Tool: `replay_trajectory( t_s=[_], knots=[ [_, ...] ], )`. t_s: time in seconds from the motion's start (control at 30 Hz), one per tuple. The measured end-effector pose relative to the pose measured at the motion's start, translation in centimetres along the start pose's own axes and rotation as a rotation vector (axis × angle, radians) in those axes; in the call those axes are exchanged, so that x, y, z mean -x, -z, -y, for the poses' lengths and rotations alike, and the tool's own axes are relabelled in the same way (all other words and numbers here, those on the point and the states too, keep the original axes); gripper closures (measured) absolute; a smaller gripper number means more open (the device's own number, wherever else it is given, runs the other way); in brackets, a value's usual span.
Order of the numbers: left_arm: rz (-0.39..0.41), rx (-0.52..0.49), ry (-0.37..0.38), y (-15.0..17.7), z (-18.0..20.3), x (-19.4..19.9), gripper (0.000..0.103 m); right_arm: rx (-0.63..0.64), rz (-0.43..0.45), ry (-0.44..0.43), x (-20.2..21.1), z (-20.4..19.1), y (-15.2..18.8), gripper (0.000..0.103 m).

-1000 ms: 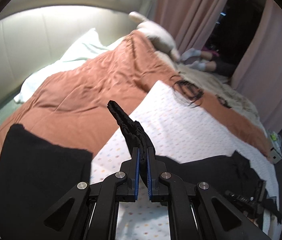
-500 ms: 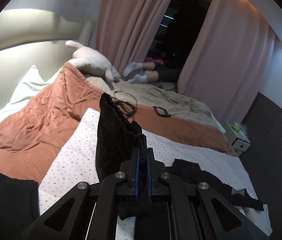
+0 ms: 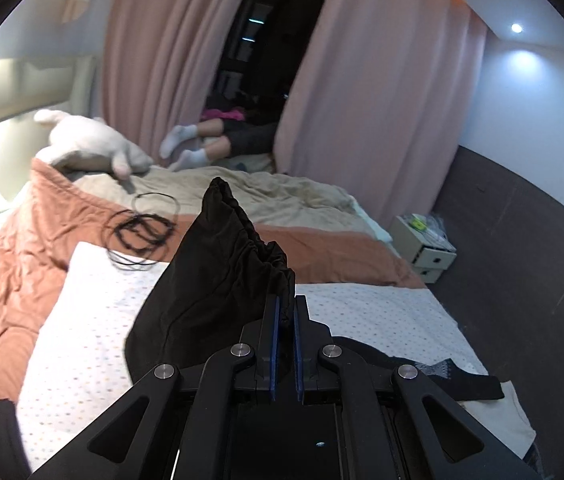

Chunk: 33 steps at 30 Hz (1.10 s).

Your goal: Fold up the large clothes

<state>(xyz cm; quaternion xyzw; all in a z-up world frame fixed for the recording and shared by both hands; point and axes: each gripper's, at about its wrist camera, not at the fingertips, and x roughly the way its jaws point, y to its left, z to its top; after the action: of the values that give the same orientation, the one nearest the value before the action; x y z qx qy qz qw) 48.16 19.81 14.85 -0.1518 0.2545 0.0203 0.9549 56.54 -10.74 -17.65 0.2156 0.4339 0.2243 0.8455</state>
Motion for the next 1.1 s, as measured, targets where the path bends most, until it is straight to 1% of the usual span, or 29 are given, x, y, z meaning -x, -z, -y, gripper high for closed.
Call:
replay_trajectory(
  t_s=[0.1,0.23,0.37,0.47,0.53,0.57,0.6,0.63,0.67,0.7,0.73,0.77,0.83,0.9,1.1],
  knots=[
    [-0.021,-0.017,0.052,0.3,2.6,-2.5,0.097,-0.05,0.003,0.034,0.2,1.7,-0.7,0.052],
    [-0.065,-0.056,0.124,1.4,6.3,-6.2,0.097,-0.103,0.015,0.041,0.9,4.0,-1.5,0.052],
    [-0.117,-0.119,0.15,3.6,10.6,-10.2,0.097,-0.174,0.032,0.063,1.7,6.6,-2.3,0.052],
    [-0.183,-0.148,0.173,5.9,13.3,-13.7,0.097,-0.251,0.057,0.055,2.6,8.9,-2.8,0.052],
    [-0.264,-0.158,0.187,7.8,14.6,-16.8,0.089,-0.283,0.064,0.047,3.1,10.0,-3.0,0.052],
    [-0.312,-0.147,0.21,8.9,15.1,-18.2,0.074,-0.294,0.067,0.046,3.3,10.5,-3.2,0.052],
    [-0.349,-0.126,0.227,9.8,15.1,-19.2,0.047,-0.306,0.071,0.048,3.5,11.0,-3.3,0.052],
    [-0.365,-0.106,0.237,10.5,15.0,-19.9,0.034,-0.312,0.072,0.051,3.6,11.4,-3.4,0.052],
    [-0.358,-0.082,0.247,11.4,14.7,-20.1,0.019,-0.319,0.071,0.056,3.6,11.8,-3.5,0.052],
    [-0.343,-0.071,0.247,12.0,14.4,-20.1,0.016,-0.328,0.069,0.061,3.7,12.4,-3.6,0.052],
    [-0.334,-0.064,0.235,12.6,14.0,-20.0,0.016,-0.334,0.069,0.065,3.7,12.7,-3.6,0.052],
    [-0.338,-0.057,0.218,13.2,13.6,-20.1,0.016,-0.344,0.07,0.069,3.8,13.2,-3.7,0.052],
    [-0.345,-0.012,0.189,14.4,12.6,-19.7,0.016,-0.368,0.074,0.077,4.0,14.2,-3.9,0.052],
    [-0.331,0.036,0.173,15.3,11.5,-18.8,0.016,-0.387,0.077,0.077,4.1,14.9,-3.9,0.052],
    [-0.283,0.074,0.081,18.3,7.8,-15.0,0.016,-0.455,0.087,0.044,4.1,17.1,-3.8,0.052]
  ],
)
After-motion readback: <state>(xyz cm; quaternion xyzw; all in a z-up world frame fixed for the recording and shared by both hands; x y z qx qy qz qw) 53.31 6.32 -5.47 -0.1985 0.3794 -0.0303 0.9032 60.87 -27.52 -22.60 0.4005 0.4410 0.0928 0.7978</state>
